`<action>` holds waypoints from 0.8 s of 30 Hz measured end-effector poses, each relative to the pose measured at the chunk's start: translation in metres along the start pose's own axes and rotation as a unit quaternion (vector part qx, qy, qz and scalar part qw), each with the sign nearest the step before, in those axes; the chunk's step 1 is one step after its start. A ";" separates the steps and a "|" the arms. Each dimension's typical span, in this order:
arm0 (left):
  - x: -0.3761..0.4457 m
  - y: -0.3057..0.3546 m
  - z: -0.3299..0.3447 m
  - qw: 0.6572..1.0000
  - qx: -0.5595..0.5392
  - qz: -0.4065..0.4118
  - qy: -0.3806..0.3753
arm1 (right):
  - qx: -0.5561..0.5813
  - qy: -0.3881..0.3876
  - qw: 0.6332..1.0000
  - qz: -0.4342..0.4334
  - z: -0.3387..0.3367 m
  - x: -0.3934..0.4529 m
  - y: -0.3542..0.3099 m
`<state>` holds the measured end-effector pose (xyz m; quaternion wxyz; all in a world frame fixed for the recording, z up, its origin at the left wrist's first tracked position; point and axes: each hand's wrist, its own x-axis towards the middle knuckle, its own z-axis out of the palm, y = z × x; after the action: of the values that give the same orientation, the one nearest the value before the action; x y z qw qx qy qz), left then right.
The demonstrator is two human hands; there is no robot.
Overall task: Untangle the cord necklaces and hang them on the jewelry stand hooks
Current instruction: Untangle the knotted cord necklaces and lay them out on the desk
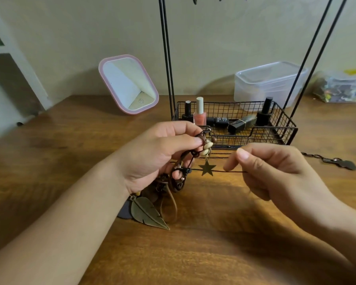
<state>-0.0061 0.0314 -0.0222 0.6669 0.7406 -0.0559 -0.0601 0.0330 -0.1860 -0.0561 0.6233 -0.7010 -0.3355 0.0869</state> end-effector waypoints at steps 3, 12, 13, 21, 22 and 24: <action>-0.001 0.000 0.000 1.000 0.018 0.002 0.003 | -0.021 0.042 0.999 -0.008 -0.001 0.000 -0.002; 0.000 -0.001 0.004 0.999 0.034 0.003 0.007 | -0.058 0.061 0.996 0.029 -0.006 0.001 -0.006; 0.000 -0.001 0.004 0.999 0.039 0.006 0.008 | -0.059 0.046 0.997 0.030 -0.005 0.000 -0.005; 0.000 -0.002 0.005 0.999 0.022 0.019 -0.028 | -0.029 0.043 0.999 0.009 -0.003 0.000 -0.003; 0.000 -0.002 0.005 0.999 0.018 0.019 -0.028 | -0.027 0.045 0.999 0.011 -0.003 0.000 -0.003; 0.000 -0.002 0.006 0.999 0.005 0.018 -0.026 | -0.041 0.045 0.998 0.007 -0.003 0.000 -0.004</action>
<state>-0.0075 0.0258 -0.0248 0.6622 0.7412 -0.0874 -0.0670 0.0333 -0.1891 -0.0521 0.6079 -0.7314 -0.3058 0.0459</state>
